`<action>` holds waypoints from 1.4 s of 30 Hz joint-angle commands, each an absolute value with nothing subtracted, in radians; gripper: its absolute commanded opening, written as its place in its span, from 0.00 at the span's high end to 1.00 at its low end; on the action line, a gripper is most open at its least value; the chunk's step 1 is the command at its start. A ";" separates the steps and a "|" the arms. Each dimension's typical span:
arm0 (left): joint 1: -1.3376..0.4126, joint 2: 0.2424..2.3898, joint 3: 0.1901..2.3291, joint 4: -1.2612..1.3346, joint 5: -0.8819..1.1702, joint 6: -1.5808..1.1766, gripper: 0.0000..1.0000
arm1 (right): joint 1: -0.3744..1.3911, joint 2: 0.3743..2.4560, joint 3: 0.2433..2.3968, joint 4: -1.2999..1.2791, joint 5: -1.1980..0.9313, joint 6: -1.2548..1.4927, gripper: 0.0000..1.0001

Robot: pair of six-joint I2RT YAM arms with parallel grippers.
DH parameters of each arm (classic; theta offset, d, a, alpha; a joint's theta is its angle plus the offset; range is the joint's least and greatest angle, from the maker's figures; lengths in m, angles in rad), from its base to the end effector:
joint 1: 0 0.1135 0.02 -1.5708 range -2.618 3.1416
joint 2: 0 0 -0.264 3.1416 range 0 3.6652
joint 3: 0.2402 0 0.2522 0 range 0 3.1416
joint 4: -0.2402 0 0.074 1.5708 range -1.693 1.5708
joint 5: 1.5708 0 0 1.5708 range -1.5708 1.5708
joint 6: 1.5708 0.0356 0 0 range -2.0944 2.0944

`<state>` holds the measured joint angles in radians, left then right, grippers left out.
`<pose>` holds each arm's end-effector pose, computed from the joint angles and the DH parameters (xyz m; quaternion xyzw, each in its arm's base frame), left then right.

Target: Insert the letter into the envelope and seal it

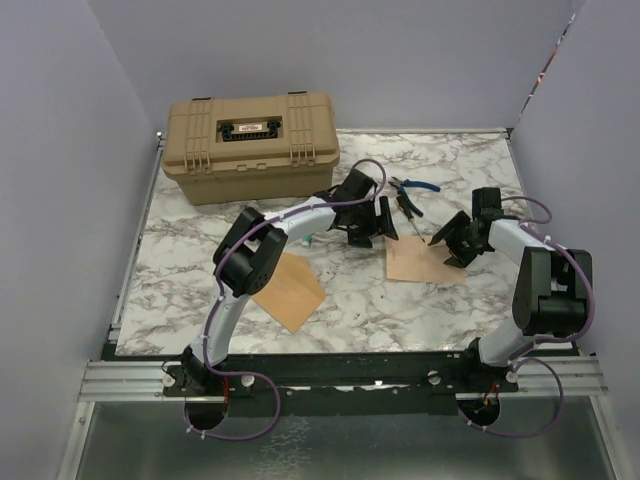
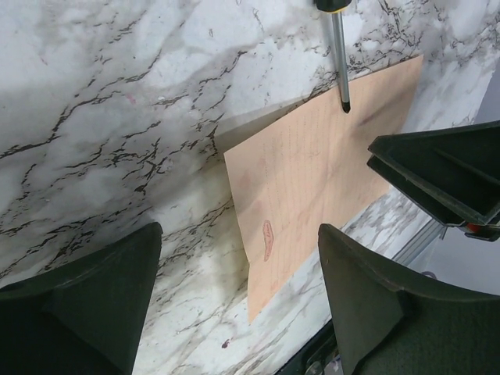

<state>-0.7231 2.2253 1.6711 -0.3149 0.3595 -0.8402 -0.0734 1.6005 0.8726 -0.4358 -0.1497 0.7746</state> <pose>0.3590 -0.3335 0.1631 0.0073 0.9260 -0.3574 0.1217 0.2935 -0.0163 0.1589 0.3880 0.8964 0.1380 0.1642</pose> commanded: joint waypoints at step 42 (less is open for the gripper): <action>-0.550 1.776 1.574 -0.139 0.906 -0.296 1.00 | -0.067 1.315 1.124 -0.119 -1.008 0.387 0.00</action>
